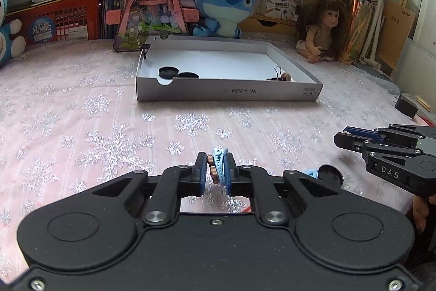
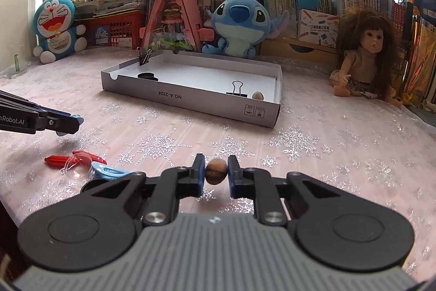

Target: Organize rigid objects

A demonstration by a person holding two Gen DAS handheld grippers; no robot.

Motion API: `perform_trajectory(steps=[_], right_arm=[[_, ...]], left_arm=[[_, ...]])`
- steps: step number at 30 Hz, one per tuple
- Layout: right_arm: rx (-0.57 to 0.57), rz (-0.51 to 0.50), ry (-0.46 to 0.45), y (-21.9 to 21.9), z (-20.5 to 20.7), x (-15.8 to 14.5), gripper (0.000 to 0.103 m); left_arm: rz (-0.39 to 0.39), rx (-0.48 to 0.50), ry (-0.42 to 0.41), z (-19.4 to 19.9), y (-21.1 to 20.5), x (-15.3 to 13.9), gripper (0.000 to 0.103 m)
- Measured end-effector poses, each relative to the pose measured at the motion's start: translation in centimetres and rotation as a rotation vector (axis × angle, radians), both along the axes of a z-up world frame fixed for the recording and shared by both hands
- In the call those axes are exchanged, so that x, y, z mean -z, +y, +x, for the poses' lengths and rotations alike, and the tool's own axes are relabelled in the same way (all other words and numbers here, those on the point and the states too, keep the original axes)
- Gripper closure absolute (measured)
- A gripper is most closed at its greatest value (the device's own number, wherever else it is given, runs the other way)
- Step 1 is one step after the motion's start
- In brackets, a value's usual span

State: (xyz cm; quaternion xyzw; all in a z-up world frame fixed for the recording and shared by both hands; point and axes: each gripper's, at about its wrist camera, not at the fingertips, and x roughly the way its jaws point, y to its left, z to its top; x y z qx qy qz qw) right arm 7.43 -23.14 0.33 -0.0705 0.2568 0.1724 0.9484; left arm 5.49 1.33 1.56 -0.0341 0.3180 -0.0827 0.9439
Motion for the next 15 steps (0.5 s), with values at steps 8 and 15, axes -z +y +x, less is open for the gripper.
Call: perform_trajectory(steps=[8, 15], right_arm=[[0.057, 0.036, 0.021, -0.6, 1.9, -0.8, 0.082], [0.1, 0.08, 0.045, -1.3, 3.9, -1.8, 0.082]], left_arm=[[0.009, -0.018, -0.032, 1.8, 0.2, -1.1, 0.091], [-0.018, -0.043, -0.045, 4.2, 0.7, -2.5, 0.091]])
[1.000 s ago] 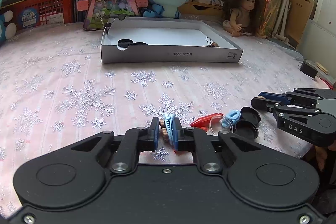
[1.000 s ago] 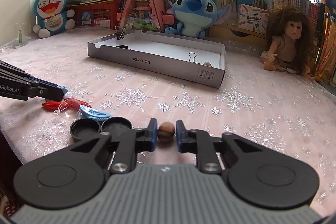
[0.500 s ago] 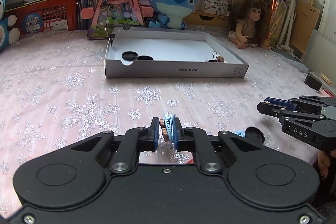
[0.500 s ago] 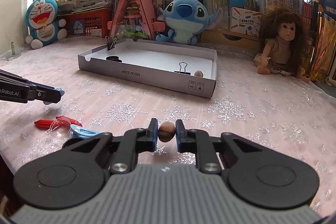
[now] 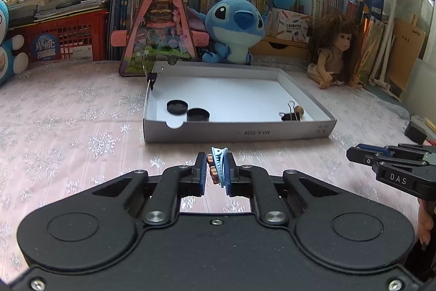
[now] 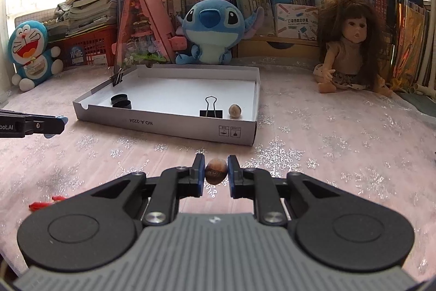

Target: Organize rigid objects

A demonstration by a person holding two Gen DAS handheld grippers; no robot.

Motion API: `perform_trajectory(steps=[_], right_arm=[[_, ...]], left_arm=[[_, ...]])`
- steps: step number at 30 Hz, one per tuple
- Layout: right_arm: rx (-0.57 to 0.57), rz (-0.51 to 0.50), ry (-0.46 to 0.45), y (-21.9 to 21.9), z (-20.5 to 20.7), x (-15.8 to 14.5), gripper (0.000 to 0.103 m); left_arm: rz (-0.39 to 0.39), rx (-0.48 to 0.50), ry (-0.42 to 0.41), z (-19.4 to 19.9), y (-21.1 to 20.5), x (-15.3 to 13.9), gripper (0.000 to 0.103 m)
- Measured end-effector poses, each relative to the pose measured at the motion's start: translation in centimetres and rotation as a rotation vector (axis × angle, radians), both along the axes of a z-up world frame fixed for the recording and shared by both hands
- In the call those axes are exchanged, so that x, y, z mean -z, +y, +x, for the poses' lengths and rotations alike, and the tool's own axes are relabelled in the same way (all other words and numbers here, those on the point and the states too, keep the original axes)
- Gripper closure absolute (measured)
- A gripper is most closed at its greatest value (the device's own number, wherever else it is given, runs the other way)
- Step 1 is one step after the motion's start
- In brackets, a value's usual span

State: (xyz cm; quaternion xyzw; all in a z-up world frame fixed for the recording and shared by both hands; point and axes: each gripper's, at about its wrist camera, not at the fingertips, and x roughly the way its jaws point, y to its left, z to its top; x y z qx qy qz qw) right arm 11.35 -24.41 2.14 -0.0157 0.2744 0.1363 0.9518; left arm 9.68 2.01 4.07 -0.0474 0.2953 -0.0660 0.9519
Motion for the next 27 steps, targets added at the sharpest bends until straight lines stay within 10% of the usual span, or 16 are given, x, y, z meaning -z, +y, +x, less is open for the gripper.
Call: perform_trajectory(steps=[27], right_arm=[[0.109, 0.238, 0.24, 0.3, 17.3, -1.7, 0.082]], left_arm=[[-0.06, -0.095, 0.106, 18.5, 3.4, -0.2, 0.091]])
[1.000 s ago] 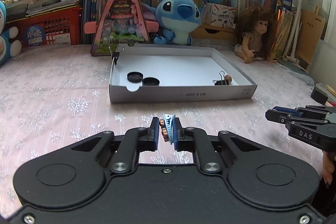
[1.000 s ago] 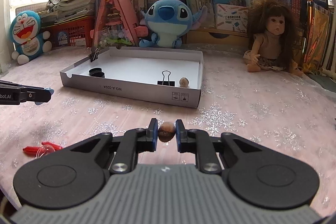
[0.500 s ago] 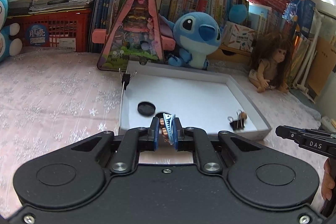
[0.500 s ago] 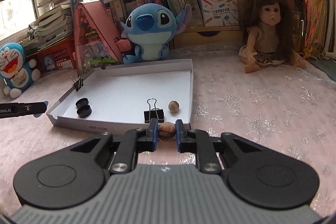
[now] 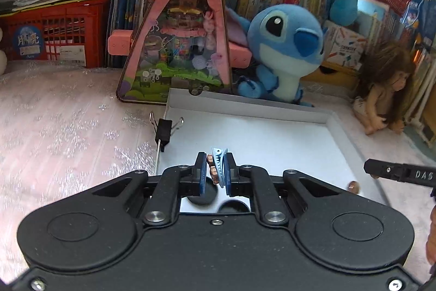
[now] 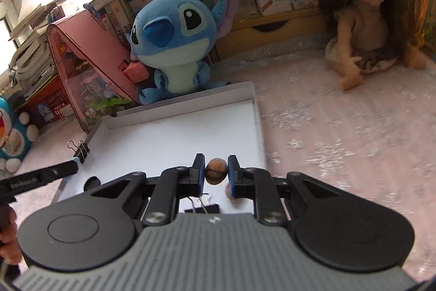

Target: Organize rigid objects

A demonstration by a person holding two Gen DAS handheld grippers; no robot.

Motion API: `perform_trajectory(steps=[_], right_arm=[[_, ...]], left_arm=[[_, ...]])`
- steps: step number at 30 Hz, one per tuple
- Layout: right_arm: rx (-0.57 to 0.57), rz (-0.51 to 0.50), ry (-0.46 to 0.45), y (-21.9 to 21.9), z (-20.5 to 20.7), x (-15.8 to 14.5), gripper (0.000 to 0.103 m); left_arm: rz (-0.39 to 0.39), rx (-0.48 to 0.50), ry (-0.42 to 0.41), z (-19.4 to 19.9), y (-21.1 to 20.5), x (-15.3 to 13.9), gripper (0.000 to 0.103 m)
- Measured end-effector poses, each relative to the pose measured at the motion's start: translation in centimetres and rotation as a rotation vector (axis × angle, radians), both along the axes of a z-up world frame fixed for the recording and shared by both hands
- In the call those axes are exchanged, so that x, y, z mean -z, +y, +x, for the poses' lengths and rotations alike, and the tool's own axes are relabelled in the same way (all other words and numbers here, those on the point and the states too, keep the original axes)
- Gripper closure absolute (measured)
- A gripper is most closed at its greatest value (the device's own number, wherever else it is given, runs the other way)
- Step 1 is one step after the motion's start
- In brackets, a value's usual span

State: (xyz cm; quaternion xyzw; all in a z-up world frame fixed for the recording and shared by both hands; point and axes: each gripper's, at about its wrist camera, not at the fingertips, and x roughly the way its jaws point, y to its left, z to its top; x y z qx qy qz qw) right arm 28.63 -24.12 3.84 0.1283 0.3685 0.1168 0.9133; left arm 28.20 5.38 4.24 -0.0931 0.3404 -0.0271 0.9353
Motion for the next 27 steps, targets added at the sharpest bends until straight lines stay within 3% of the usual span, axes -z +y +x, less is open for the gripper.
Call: perform_trajectory(steps=[8, 27], right_arm=[[-0.018, -0.061, 0.045, 2.3, 2.0, 1.7, 0.082], [-0.04, -0.1, 0.067, 2.7, 2.5, 2.8, 0.082]], left_arm=[[0.001, 0.002, 0.046, 3.3, 0.0, 1.8, 0.091], [0.019, 0.02, 0.068, 4.5, -0.9, 3.8, 0.091]])
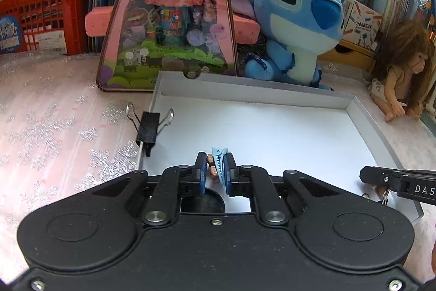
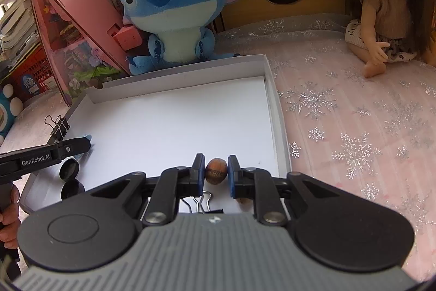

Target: Organize rigid objects

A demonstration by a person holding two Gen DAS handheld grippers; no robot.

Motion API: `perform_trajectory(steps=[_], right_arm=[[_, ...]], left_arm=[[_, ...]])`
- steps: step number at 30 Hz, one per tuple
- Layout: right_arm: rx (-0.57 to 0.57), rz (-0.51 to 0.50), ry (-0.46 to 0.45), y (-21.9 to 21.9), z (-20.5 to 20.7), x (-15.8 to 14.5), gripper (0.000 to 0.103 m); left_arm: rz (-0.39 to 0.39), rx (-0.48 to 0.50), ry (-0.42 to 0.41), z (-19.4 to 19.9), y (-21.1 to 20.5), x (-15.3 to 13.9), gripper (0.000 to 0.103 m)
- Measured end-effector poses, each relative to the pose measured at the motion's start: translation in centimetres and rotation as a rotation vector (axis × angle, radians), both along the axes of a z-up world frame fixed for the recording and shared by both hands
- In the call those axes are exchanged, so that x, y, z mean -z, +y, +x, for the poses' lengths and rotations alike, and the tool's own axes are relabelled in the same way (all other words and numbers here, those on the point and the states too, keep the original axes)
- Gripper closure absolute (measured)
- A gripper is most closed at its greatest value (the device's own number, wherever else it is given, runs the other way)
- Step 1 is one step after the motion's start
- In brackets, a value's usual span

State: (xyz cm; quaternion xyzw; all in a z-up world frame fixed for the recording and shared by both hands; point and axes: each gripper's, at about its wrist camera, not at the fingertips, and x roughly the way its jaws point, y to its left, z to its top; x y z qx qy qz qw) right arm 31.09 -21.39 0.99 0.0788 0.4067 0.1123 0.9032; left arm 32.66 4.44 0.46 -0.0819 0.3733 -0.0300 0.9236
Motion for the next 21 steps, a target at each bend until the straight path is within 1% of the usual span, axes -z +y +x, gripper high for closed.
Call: perform_trajectory(steps=[3, 5, 7, 8, 9, 13, 18, 21], right_arm=[[-0.003, 0.0, -0.004, 0.0, -0.1, 0.0, 0.082], [0.001, 0.012, -0.012, -0.1, -0.2, 0.0, 0.077], [0.009, 0.025, -0.019, -0.2, -0.3, -0.2, 0.064], [0.011, 0.029, -0.024, -0.3, -0.4, -0.3, 0.056], [0.012, 0.036, -0.03, -0.4, -0.5, -0.4, 0.055], [0.013, 0.039, -0.059, -0.6, -1.2, -1.1, 0.052], [-0.018, 0.025, -0.127, -0.9, -3.2, -2.4, 0.041], [-0.047, 0.028, -0.168, -1.2, -4.8, -3.3, 0.035]], left_arm=[[0.009, 0.002, -0.009, 0.0, -0.2, 0.1, 0.09], [0.018, -0.001, -0.022, -0.2, -0.3, 0.0, 0.088], [0.016, 0.009, -0.035, -0.4, -0.3, -0.3, 0.077], [0.016, 0.012, -0.04, -0.6, -0.4, -0.5, 0.062], [0.021, 0.012, -0.046, -0.8, -0.4, -0.7, 0.055], [0.047, 0.03, -0.074, -2.1, -0.7, -1.9, 0.054], [0.063, 0.059, -0.119, -4.6, -1.2, -3.1, 0.05], [0.068, 0.057, -0.17, -6.8, -1.6, -3.8, 0.048]])
